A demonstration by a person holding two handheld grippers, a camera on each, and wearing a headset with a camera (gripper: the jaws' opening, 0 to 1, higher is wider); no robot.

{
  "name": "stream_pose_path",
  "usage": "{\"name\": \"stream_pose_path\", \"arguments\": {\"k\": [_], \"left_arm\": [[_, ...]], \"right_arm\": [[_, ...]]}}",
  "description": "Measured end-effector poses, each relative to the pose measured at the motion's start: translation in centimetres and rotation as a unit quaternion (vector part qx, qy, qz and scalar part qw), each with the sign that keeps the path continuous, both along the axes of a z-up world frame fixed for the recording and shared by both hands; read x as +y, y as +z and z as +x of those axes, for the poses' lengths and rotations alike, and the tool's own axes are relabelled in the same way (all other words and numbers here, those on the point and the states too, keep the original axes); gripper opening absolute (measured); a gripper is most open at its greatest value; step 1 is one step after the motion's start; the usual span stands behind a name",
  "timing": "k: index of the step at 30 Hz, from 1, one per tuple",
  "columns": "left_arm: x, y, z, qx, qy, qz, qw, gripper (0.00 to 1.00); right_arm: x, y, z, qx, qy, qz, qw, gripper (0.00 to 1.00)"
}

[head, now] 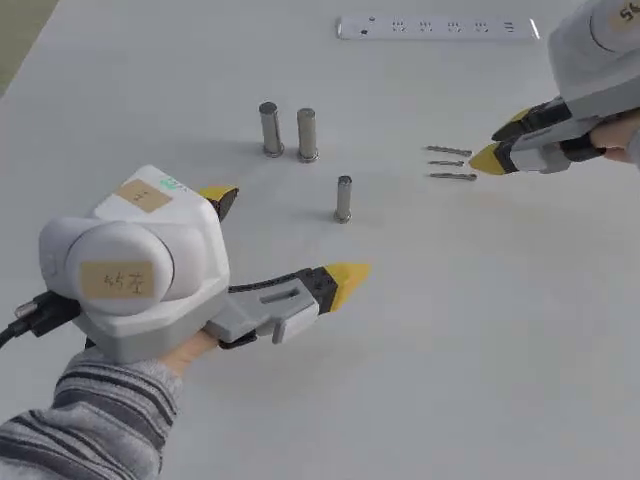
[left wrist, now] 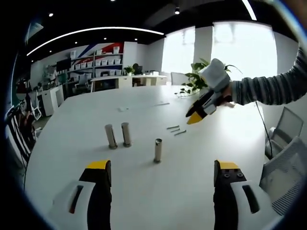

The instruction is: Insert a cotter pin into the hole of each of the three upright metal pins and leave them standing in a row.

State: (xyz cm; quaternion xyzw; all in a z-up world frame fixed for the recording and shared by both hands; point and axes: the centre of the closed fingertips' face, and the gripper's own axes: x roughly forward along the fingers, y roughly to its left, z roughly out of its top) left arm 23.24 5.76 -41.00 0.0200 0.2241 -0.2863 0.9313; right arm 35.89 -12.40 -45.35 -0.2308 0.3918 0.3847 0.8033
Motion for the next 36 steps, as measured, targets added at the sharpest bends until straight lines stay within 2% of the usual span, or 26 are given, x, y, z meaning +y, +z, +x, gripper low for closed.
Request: {"name": "stream_pose_path", "arguments": {"k": [4,11,15,18,25,36], "left_arm": [[0.4,-0.1,-0.2,0.0,-0.001,0.01,0.9999,0.91],[0.1,0.1,-0.8,0.0,-0.007,0.006,1.0,0.96],[0.0,0.5,-1.0,-0.002,-0.005,-0.003,1.0,0.99],[0.2,0.3,-1.3,0.004,-0.003,-0.003,1.0,0.99],[0.7,0.1,-1.5,0.012,0.006,-0.001,0.9999,0.99],[1.4,-0.2,-1.7,0.019,0.016,0.0,0.9997,0.98]], "right_arm": [[0.5,-0.7,0.4,0.005,0.026,-0.021,0.9994,0.17],[0.9,-2.0,0.9,0.018,0.07,-0.049,0.9962,0.13],[0.9,-3.1,1.4,0.032,0.092,-0.068,0.9929,0.12],[1.2,-3.2,0.9,0.032,0.11,-0.084,0.9899,0.1],[1.2,-3.9,1.0,0.047,0.132,-0.105,0.9846,0.07],[1.3,-4.3,0.9,0.068,0.141,-0.101,0.9824,0.02]]}}
